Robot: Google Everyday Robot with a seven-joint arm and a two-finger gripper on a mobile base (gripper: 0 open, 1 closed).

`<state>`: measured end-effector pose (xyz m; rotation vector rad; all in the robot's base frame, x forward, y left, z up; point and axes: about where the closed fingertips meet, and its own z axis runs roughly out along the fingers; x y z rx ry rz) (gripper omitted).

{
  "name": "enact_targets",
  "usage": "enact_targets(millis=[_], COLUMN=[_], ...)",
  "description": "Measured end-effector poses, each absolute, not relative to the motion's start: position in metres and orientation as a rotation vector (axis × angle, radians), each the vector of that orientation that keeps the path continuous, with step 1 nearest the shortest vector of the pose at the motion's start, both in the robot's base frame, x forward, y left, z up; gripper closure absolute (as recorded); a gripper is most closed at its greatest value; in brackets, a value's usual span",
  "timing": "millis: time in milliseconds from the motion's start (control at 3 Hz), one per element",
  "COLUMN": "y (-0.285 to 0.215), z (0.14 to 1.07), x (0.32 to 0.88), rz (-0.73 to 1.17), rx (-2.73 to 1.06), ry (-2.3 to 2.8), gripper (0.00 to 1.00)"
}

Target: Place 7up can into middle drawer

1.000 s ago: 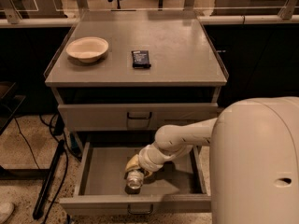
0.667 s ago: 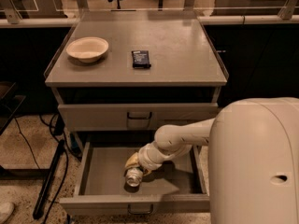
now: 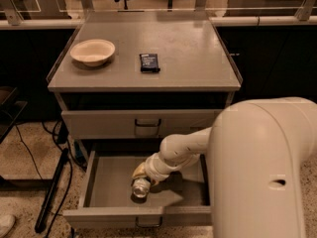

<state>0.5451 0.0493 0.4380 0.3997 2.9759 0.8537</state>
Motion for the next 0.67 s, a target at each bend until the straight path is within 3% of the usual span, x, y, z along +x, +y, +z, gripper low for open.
enact_targets(millis=[667], y=[0.044], z=[0.408], x=[0.561], rz=[0.691], rx=[0.539], ry=[2.937], gripper=[1.0])
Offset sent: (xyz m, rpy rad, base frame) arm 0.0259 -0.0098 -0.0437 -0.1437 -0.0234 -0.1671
